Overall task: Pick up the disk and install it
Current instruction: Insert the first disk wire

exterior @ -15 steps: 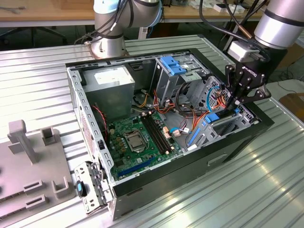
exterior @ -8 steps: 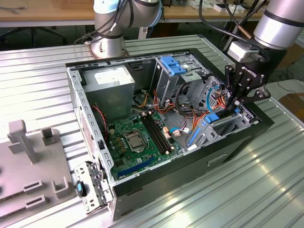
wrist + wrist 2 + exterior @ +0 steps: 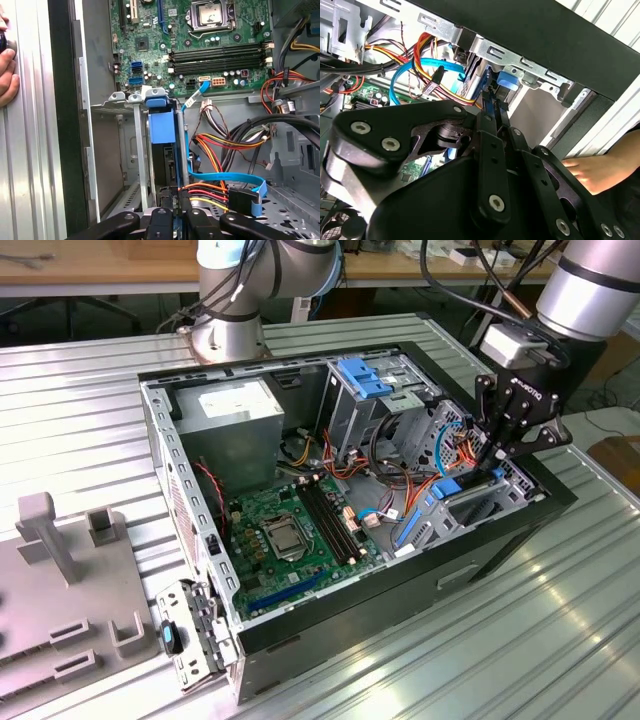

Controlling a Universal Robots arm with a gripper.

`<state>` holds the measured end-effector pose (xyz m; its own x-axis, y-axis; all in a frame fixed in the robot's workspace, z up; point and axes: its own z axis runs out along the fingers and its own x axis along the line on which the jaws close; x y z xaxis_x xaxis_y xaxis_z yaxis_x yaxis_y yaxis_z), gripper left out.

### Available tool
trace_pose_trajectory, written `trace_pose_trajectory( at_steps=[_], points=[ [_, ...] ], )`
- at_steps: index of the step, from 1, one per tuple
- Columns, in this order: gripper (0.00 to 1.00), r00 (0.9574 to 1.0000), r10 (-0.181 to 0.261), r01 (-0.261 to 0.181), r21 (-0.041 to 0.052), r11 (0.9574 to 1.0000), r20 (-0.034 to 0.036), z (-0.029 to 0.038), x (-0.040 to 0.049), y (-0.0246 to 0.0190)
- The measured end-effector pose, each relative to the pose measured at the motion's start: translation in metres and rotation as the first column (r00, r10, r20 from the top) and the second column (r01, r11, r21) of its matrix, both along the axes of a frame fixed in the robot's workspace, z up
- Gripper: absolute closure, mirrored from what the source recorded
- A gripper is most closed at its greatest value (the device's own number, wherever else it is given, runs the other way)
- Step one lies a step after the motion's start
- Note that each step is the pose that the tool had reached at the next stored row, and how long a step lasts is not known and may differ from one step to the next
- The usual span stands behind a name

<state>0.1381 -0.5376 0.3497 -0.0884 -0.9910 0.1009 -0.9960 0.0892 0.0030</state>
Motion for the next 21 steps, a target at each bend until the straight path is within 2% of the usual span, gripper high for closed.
trace_pose_trajectory(
  at_steps=[3,9,21],
  points=[
    [0.83,1.0000,0.001,-0.001,0.0001,1.0000,-0.0001,0.0000,0.0000,-0.0017],
    [0.83,0.9997,0.024,-0.024,-0.0001,0.9997,0.0000,-0.0011,-0.0011,-0.0018],
    [0.83,0.9997,0.024,-0.024,-0.0001,0.9997,0.0000,-0.0044,-0.0012,-0.0017]
  ],
)
